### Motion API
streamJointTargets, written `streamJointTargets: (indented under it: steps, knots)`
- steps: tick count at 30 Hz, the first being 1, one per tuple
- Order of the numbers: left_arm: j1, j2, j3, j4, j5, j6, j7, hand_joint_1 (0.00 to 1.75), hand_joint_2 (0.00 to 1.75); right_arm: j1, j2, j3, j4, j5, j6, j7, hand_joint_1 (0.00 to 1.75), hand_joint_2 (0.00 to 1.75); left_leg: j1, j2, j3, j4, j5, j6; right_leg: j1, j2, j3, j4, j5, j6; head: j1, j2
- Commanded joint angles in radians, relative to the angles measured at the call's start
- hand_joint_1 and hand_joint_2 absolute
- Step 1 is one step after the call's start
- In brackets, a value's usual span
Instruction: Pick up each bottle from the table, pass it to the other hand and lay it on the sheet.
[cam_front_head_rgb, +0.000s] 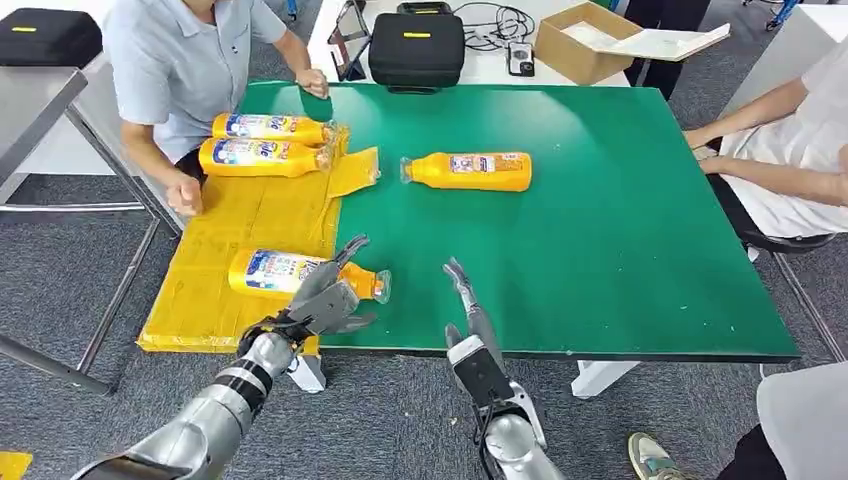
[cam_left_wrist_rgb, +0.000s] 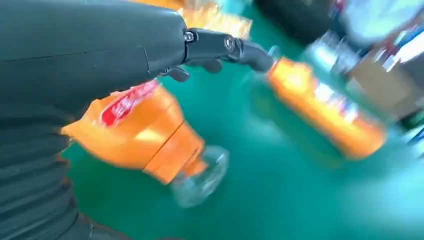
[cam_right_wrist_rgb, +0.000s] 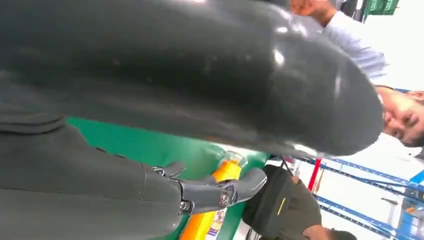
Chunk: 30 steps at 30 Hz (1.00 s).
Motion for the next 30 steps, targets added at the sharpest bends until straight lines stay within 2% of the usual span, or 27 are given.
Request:
streamJointTargets:
  steps: [1,2,12,14,15,16,18,21,23,24,25,26,27,30]
  knots:
    - [0.219,-0.036,0.018,-0.430,0.263,0.004,-0.043,0.00,1.75,0.030,-0.044,0.037,-0.054,-0.021,-0.070,0.000,0.00,0.00,0.000,0.001,-0.001,0.000,-0.001,0.000,0.000,0.001,0.000,0.000,0.000,-0.001,0.000,0.000]
    - [0.243,-0.036,0.012,-0.485,0.353,0.001,-0.045,0.00,1.75,0.044,-0.037,0.023,-0.081,-0.084,-0.009,0.000,0.00,0.00,0.001,0.001,-0.001,0.000,-0.001,0.000,0.001,0.000,0.000,-0.001,0.000,-0.001,0.000,0.000]
    - [0.243,-0.036,0.012,-0.485,0.353,0.001,-0.045,0.00,1.75,0.044,-0.037,0.023,-0.081,-0.084,-0.009,0.000,0.00,0.00,0.001,0.002,-0.003,0.000,0.000,-0.001,0.001,0.001,-0.003,-0.001,0.000,-0.002,0.000,0.000]
    - [0.253,-0.029,0.000,-0.515,0.414,0.003,-0.054,0.00,1.75,0.068,-0.014,-0.022,-0.115,-0.184,0.114,0.000,0.00,0.00,0.001,0.001,-0.003,0.000,0.000,-0.001,0.001,0.001,-0.003,-0.001,0.000,-0.001,0.000,0.000]
    - [0.273,-0.026,-0.007,-0.555,0.460,0.018,-0.055,0.00,1.75,0.099,0.023,-0.082,-0.143,-0.245,0.193,0.000,0.00,0.00,0.001,0.001,-0.003,0.000,0.000,-0.001,0.001,0.000,-0.003,0.000,0.000,-0.001,0.000,0.000]
    - [0.300,-0.022,-0.013,-0.609,0.492,0.026,-0.058,0.00,1.75,0.116,0.040,-0.102,-0.170,-0.238,0.206,0.000,0.00,0.00,0.001,0.001,-0.003,0.000,-0.001,-0.001,0.001,0.000,-0.003,0.000,-0.001,-0.002,0.000,0.000]
    - [0.336,-0.017,-0.027,-0.686,0.549,0.026,-0.049,0.00,1.75,0.131,0.043,-0.108,-0.211,-0.173,0.135,0.000,0.00,0.00,0.000,0.001,-0.003,0.000,-0.001,-0.001,0.000,0.001,-0.004,0.000,-0.001,-0.001,0.000,0.000]
    - [0.410,-0.002,-0.048,-0.810,0.587,0.052,-0.048,0.00,1.75,0.128,0.051,-0.120,-0.170,-0.133,0.011,0.006,0.00,0.00,0.001,0.002,-0.003,0.000,-0.001,-0.001,0.001,0.001,-0.003,0.000,-0.001,-0.001,0.000,0.000]
    - [0.473,0.008,-0.048,-0.885,0.602,0.075,-0.049,0.00,1.75,0.136,0.058,-0.123,-0.181,-0.158,-0.058,0.112,0.00,0.00,0.001,0.004,-0.003,0.000,-0.002,-0.001,0.001,0.003,-0.003,-0.001,-0.001,-0.002,0.000,0.000]
    - [0.506,0.009,-0.043,-0.919,0.610,0.086,-0.049,0.00,1.75,0.140,0.054,-0.119,-0.191,-0.136,-0.119,0.125,0.00,0.00,0.001,0.004,-0.003,0.000,-0.001,-0.001,0.001,0.003,-0.004,-0.001,0.000,-0.001,0.000,0.000]
    - [0.530,0.011,-0.045,-0.947,0.616,0.089,-0.048,0.00,1.75,0.131,0.035,-0.106,-0.202,-0.056,-0.218,0.083,0.00,1.75,0.001,0.005,-0.003,0.000,-0.002,-0.001,0.001,0.005,-0.004,-0.001,-0.001,-0.002,0.000,0.000]
    - [0.539,0.011,-0.047,-0.955,0.617,0.090,-0.048,0.00,1.75,0.126,0.025,-0.104,-0.203,-0.024,-0.251,0.084,0.00,1.75,0.001,0.006,-0.003,0.000,-0.002,-0.001,0.001,0.005,-0.004,-0.001,0.000,-0.001,0.000,0.000]
    - [0.560,0.010,-0.051,-0.967,0.623,0.095,-0.043,0.00,1.75,0.117,-0.015,-0.104,-0.212,0.001,-0.247,0.138,0.00,1.75,0.000,0.004,-0.004,-0.001,-0.001,0.000,0.000,0.003,-0.005,-0.001,0.000,-0.001,0.001,0.000]
    - [0.606,0.003,-0.055,-0.984,0.625,0.112,-0.053,0.00,1.75,0.114,-0.061,-0.181,-0.215,0.055,-0.294,0.152,0.00,1.75,0.000,0.003,-0.004,-0.001,-0.001,0.000,0.000,0.002,-0.004,-0.002,0.000,-0.001,0.000,0.000]
